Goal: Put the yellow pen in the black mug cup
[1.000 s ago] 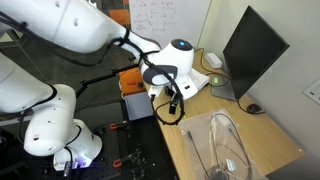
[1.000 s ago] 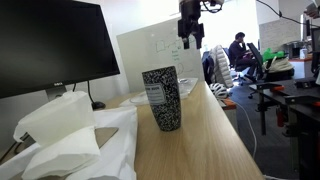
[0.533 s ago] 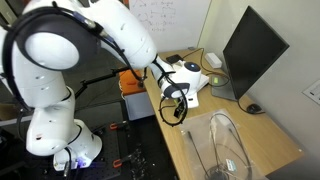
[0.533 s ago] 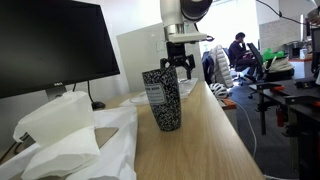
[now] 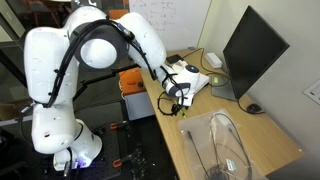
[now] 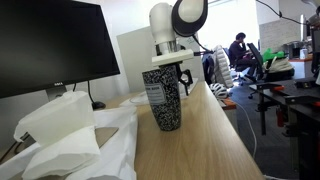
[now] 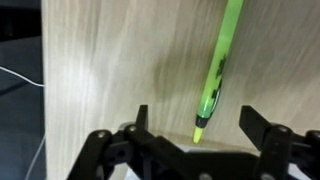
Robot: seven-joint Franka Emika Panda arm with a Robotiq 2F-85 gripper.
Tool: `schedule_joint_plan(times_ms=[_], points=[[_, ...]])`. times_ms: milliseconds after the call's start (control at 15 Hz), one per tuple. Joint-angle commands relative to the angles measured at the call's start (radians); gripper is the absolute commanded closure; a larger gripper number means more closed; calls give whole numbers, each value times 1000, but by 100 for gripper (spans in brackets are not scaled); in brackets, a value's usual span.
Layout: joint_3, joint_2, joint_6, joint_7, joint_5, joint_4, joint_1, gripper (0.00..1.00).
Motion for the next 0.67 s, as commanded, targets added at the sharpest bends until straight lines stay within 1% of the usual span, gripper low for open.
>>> schedule_joint_plan(times_ms=[0,133,200,467,533,600], points=[[-7,48,-36,45,45,65,12,32],[-5,64,-38,29,62,83,8,47],[-9,71,-38,32,64,91,11,56],[10,68,-58,-3,117,90,-14,85],[-1,63,-58,7,116,85,-10,93],[-6,60,-57,8,118,83,-11,99]])
